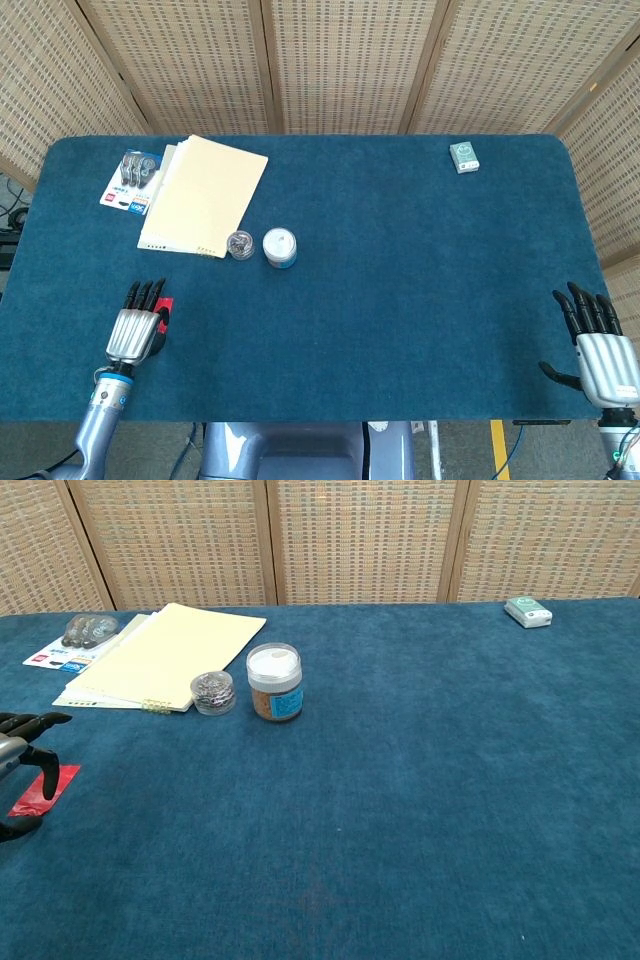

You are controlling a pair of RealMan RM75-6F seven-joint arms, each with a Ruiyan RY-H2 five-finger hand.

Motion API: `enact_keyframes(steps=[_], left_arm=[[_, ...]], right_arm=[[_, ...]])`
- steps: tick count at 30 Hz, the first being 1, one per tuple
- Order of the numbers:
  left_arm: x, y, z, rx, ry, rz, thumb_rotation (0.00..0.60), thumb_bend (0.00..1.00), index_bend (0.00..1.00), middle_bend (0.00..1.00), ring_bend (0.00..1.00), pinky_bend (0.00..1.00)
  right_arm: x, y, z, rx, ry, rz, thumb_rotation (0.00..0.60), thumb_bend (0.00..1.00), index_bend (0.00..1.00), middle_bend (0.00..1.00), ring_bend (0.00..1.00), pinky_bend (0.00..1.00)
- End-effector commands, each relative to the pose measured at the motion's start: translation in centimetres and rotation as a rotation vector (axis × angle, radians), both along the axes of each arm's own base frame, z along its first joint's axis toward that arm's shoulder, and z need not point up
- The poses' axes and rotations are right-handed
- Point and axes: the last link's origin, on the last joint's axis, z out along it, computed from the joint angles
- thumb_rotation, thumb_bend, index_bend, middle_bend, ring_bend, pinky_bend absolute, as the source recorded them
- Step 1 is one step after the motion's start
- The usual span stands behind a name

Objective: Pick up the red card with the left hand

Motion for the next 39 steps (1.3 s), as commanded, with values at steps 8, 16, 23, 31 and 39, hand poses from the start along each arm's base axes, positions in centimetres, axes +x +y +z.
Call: enact_keyframes(steps=[8, 16, 23, 31, 39], left_arm=[[-0.20, 0.14, -0.20, 0.001, 0.007, 0.007, 0.600, 0.34, 0.52, 0.00, 0.00, 0.00], [-0.20, 0.27, -0.28, 0.006, 0.001, 0.005, 0.600, 0.37, 0.54, 0.00, 0.00, 0.00], [-0.19, 0.29, -0.32, 0.005, 0.002, 0.004, 0.600, 0.38, 0.55, 0.00, 0.00, 0.00], [-0.29, 0.36, -0.27, 0.007, 0.007, 0.006, 0.600, 0.40, 0.57, 0.00, 0.00, 0.00], [-0.46, 0.40, -0.16, 0.009, 0.013, 0.009, 0.600, 0.44, 0.59, 0.00, 0.00, 0.00]], right_arm=[[-0.01, 0.01, -0.03, 0.001, 0.000, 0.000, 0.600, 0.08, 0.00, 0.00, 0.00, 0.00], [0.00, 0.02, -0.06, 0.003, 0.000, 0.000, 0.600, 0.08, 0.00, 0.00, 0.00, 0.00], [-0.01, 0.02, 0.01, 0.001, -0.002, -0.001, 0.600, 0.08, 0.00, 0.00, 0.00, 0.00], [-0.03, 0.02, 0.01, 0.002, -0.003, -0.001, 0.600, 0.08, 0.00, 0.00, 0.00, 0.00], [-0.03, 0.03, -0.01, 0.003, -0.005, 0.000, 0.600, 0.08, 0.00, 0.00, 0.00, 0.00]])
